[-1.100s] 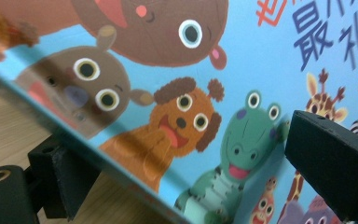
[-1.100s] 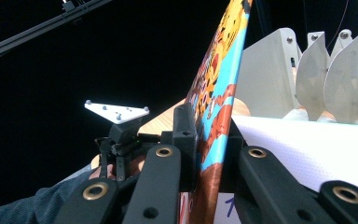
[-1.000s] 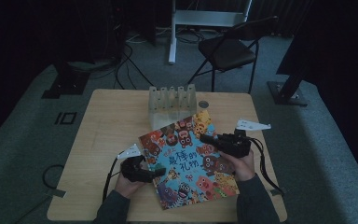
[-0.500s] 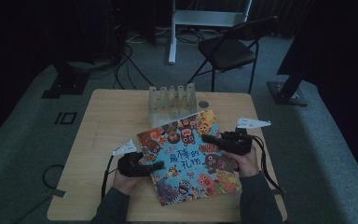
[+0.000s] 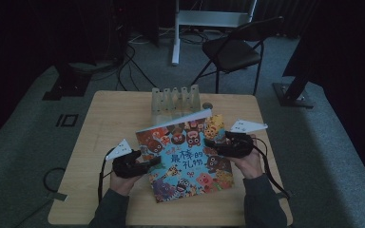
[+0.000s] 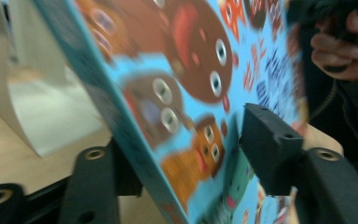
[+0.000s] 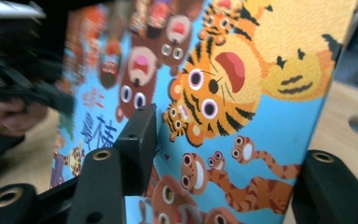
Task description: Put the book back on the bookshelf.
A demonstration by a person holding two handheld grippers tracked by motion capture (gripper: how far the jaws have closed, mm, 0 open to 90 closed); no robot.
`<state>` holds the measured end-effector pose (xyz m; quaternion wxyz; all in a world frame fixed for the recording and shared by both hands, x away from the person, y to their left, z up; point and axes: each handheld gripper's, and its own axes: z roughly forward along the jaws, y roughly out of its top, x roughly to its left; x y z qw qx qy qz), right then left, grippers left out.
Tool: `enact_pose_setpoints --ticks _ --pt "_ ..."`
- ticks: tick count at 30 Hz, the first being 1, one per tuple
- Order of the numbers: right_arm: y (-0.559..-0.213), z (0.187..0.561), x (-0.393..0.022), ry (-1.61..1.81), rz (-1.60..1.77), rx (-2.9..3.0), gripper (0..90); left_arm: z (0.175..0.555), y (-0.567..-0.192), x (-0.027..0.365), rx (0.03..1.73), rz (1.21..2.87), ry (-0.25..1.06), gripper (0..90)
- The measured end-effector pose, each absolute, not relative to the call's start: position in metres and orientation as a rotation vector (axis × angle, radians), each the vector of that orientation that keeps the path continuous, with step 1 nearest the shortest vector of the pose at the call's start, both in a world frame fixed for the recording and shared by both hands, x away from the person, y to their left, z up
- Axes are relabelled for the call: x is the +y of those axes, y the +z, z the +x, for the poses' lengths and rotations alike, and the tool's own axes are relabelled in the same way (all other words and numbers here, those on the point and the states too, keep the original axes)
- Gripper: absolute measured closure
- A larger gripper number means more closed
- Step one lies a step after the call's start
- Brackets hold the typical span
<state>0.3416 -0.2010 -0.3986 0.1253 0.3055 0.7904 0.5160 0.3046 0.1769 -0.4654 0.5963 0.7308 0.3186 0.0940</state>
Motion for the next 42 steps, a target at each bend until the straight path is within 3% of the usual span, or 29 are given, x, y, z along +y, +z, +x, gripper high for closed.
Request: enact_pose_setpoints --ticks 6,12,19,25,31,42 --pt "-0.411 0.347 -0.202 1.469 0.906 2.304 36.2 0.296 -0.445 0.172 0.676 1.719 0.343 58.9" --pt "-0.411 0.345 -0.201 1.442 0.902 2.282 31.5 0.296 -0.443 0.171 0.654 1.719 0.352 59.0" --pt "-0.407 0.336 -0.189 1.281 0.894 2.23 19.0 0.289 -0.444 0.17 0.633 1.746 0.412 56.9" --pt "-0.41 0.335 -0.191 1.172 0.909 2.19 19.8 0.286 -0.444 0.173 0.615 1.725 0.41 62.2" --pt "-0.424 0.34 -0.202 1.255 0.951 2.22 21.5 0.287 -0.447 0.174 0.6 1.737 0.349 63.5" --pt "-0.433 0.346 -0.213 1.356 1.005 2.222 22.8 0.287 -0.431 0.164 0.507 1.763 0.364 68.3"
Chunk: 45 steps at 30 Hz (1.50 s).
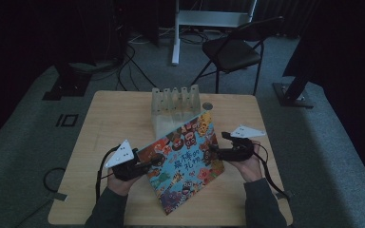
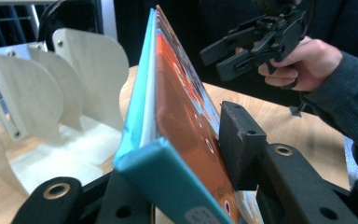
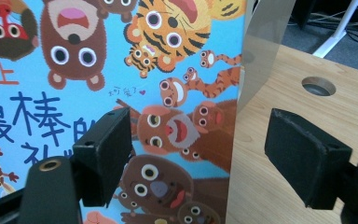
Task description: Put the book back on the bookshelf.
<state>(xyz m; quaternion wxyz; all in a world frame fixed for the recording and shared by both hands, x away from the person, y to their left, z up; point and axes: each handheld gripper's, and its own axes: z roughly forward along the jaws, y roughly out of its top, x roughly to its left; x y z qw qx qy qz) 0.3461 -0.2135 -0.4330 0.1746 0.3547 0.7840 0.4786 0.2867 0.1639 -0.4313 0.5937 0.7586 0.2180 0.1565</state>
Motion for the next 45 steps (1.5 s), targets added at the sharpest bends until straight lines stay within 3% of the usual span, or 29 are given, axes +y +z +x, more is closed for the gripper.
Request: enact_pose_setpoints --ticks 19,37,45 --pt "-0.432 0.348 -0.215 1.393 1.01 2.188 23.6 0.287 -0.408 0.163 0.423 1.714 0.407 80.9" --pt "-0.431 0.347 -0.221 1.401 1.022 2.154 23.6 0.282 -0.411 0.163 0.409 1.692 0.439 79.8" --pt "-0.434 0.346 -0.231 1.394 1.05 2.144 23.6 0.282 -0.414 0.164 0.409 1.669 0.434 71.5"
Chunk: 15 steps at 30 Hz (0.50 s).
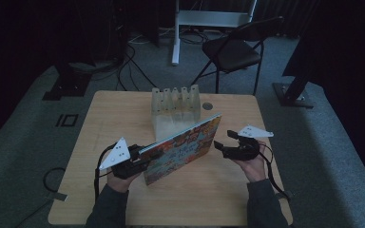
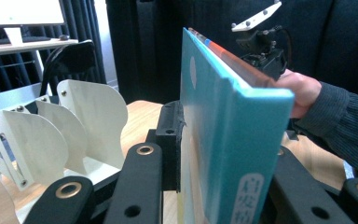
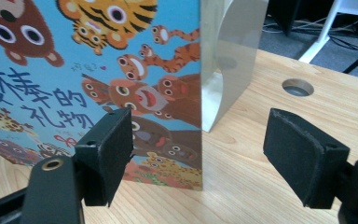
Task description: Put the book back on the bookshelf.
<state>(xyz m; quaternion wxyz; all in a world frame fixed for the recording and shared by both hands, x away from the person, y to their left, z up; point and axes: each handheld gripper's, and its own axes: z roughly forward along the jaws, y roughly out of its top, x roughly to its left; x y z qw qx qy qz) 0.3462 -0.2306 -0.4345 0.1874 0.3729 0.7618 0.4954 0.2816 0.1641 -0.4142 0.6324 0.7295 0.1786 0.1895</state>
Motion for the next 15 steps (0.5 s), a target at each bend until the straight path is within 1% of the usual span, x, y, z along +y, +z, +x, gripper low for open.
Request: enact_pose_setpoints --ticks 7,15 --pt "-0.4363 0.3459 -0.232 1.395 1.066 2.134 23.6 0.282 -0.4185 0.1634 0.428 1.651 0.445 65.1" --pt "-0.4383 0.3456 -0.2343 1.39 1.075 2.131 23.6 0.2834 -0.4247 0.1613 0.43 1.65 0.423 63.9"
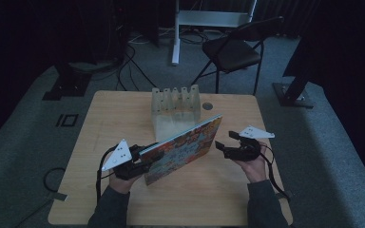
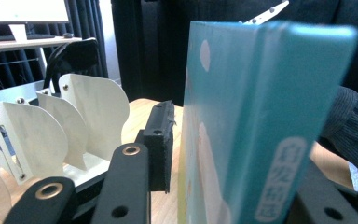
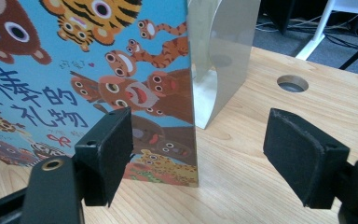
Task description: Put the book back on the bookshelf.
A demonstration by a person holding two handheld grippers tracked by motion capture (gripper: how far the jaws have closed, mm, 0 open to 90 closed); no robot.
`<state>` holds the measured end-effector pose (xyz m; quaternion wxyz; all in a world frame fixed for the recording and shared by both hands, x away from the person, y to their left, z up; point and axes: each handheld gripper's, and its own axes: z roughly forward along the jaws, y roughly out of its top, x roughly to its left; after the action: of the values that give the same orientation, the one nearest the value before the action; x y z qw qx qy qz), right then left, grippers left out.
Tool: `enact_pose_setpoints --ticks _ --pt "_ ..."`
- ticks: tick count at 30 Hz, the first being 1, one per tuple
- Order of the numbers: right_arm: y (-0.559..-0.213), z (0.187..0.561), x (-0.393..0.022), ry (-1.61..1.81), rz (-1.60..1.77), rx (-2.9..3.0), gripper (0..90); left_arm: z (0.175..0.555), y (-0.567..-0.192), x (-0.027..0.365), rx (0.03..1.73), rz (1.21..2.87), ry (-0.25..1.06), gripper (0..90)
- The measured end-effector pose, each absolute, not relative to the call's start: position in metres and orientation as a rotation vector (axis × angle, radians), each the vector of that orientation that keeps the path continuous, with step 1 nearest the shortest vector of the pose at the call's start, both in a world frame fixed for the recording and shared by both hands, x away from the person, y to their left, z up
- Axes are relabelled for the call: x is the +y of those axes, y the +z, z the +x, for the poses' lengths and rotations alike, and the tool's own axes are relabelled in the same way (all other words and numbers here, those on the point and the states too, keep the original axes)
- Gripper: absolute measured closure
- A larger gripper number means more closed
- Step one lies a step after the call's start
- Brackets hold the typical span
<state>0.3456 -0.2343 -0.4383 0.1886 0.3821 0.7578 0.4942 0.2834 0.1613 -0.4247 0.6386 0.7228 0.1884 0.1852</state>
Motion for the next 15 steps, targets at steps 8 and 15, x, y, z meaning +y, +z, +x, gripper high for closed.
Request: enact_pose_setpoints --ticks 8,15 --pt "-0.44 0.345 -0.238 1.384 1.084 2.125 23.5 0.286 -0.429 0.157 0.428 1.632 0.428 55.3" --pt "-0.441 0.344 -0.241 1.381 1.091 2.123 23.5 0.288 -0.435 0.152 0.435 1.641 0.429 54.9"
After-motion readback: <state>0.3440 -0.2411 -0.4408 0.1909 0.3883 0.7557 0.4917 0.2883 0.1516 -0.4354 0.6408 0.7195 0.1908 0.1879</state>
